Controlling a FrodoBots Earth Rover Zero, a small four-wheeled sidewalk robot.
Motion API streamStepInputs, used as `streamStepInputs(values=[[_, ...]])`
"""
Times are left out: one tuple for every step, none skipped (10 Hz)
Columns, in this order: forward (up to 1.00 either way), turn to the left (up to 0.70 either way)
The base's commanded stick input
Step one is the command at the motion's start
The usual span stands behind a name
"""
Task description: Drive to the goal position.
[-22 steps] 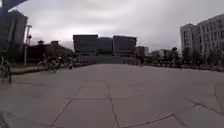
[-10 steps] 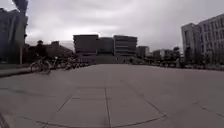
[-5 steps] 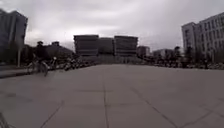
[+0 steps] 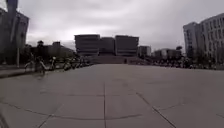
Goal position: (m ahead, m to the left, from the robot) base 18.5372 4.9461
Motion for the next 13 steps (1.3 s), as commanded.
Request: streamStepInputs(values=[[0.7, 0.14], [0.7, 0.14], [0.7, 0.14], [0.7, 0.07], [0.7, 0.0], [0.7, 0.0], [0.7, 0.0], [0.7, 0.0], [0.7, 0.02], [0.7, 0.08], [0.7, 0.14], [0.7, 0.14], [0.7, 0.12]])
